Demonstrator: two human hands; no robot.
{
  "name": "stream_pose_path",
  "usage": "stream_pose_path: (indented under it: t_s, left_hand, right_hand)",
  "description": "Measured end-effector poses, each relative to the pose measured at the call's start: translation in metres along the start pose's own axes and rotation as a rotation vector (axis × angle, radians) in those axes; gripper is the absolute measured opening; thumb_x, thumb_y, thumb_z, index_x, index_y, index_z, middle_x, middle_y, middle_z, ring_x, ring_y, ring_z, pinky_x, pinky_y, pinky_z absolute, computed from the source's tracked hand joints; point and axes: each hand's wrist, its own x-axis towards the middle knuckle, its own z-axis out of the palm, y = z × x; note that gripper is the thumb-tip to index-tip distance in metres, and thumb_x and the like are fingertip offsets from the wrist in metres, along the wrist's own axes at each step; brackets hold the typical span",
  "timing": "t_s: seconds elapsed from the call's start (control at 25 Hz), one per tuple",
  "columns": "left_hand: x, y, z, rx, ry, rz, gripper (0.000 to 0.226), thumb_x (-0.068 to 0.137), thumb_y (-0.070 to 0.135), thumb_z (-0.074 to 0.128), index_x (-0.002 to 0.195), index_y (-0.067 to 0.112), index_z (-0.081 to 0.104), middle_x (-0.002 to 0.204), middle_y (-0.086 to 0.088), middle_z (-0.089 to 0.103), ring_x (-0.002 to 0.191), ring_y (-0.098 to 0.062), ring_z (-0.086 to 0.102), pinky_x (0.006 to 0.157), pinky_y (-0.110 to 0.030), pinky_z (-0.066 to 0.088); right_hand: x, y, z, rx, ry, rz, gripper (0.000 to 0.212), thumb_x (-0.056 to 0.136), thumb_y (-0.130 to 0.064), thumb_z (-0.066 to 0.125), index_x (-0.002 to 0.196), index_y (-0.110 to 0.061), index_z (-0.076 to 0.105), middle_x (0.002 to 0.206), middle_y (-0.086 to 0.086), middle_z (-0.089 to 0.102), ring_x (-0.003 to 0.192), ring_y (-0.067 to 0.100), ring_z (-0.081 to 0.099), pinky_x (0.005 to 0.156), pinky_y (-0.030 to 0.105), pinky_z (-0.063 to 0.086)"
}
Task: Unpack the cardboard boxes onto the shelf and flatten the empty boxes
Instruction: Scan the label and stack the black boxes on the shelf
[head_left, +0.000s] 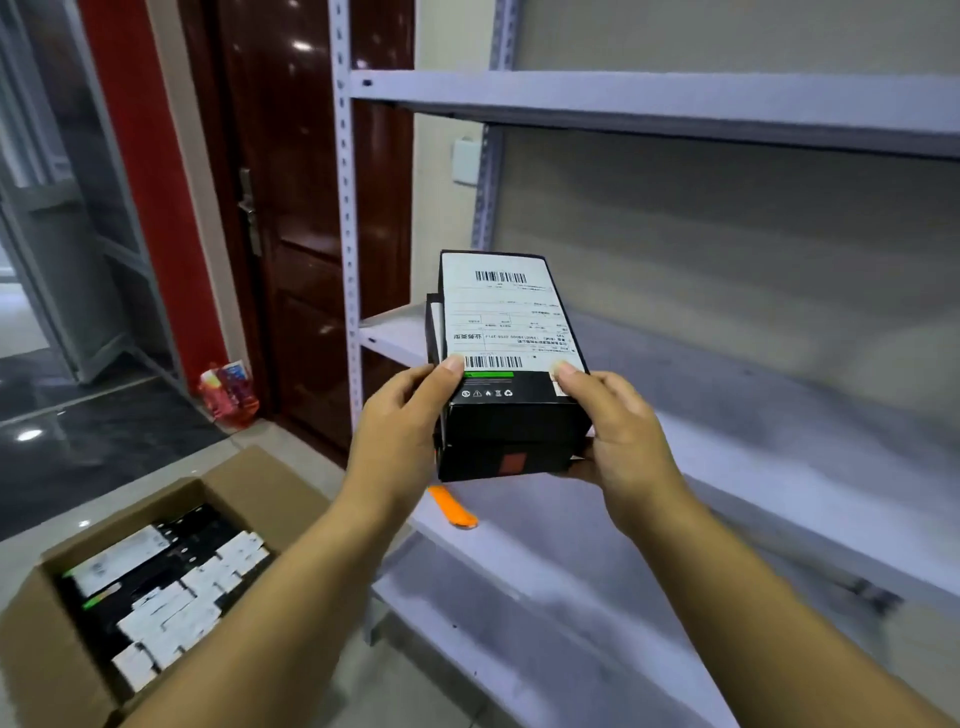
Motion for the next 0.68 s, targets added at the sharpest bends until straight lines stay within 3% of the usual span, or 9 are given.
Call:
stream_pose_path:
  t_s: [0.12,0.28,0.4,0.52,0.68]
  left_hand:
    - [-0.005,0.015,0.036,-0.032,-0.106,0.034,0.045,0.080,0.045,0.061,0.109,0.012,0.068,0.102,-0.002,0.073,0.097,-0.021,0.069,0.085,-0.037,0.053]
    - [-0.010,0.036,0.073,-0.045,-0.224,0.113,0.038,0.084,0.045,0.060,0.108,0.016,0.068,0.101,0.004,0.074,0.097,-0.015,0.068,0.080,-0.028,0.052]
    - [-0.011,0.053,0.092,-0.040,-0.294,0.182,0.038,0.082,0.049,0.057,0.103,0.020,0.070,0.099,0.007,0.074,0.096,-0.013,0.068,0.086,-0.033,0.051]
    - [-0.011,0.072,0.106,-0.096,-0.405,0.240,0.022,0.092,0.037,0.057,0.094,0.021,0.071,0.094,0.005,0.074,0.087,-0.009,0.068,0.071,-0.023,0.052]
    - [-0.005,0.101,0.119,-0.066,-0.527,0.361,0.033,0.078,0.055,0.056,0.097,0.035,0.074,0.105,0.004,0.071,0.105,-0.018,0.064,0.082,-0.033,0.053]
  right_hand:
    - [-0.017,-0.025,-0.034,-0.013,0.071,-0.044,0.027,0.091,-0.038,0.058,0.100,-0.013,0.058,0.064,-0.016,0.066,0.071,0.015,0.066,0.069,0.039,0.058]
    - [-0.040,-0.055,-0.066,-0.035,0.138,-0.144,0.031,0.092,-0.039,0.055,0.104,-0.011,0.062,0.070,-0.013,0.068,0.072,0.015,0.066,0.057,0.027,0.054]
    - [-0.057,-0.075,-0.079,-0.062,0.186,-0.225,0.027,0.094,-0.038,0.052,0.103,-0.018,0.066,0.077,-0.013,0.071,0.077,0.017,0.067,0.063,0.029,0.055]
    - [-0.072,-0.095,-0.084,-0.054,0.241,-0.305,0.024,0.094,-0.034,0.050,0.101,-0.022,0.069,0.085,-0.008,0.074,0.081,0.018,0.069,0.071,0.035,0.058]
    - [-0.087,-0.120,-0.081,-0.054,0.336,-0.404,0.025,0.096,-0.030,0.046,0.100,-0.023,0.069,0.087,-0.007,0.075,0.080,0.013,0.070,0.074,0.038,0.060]
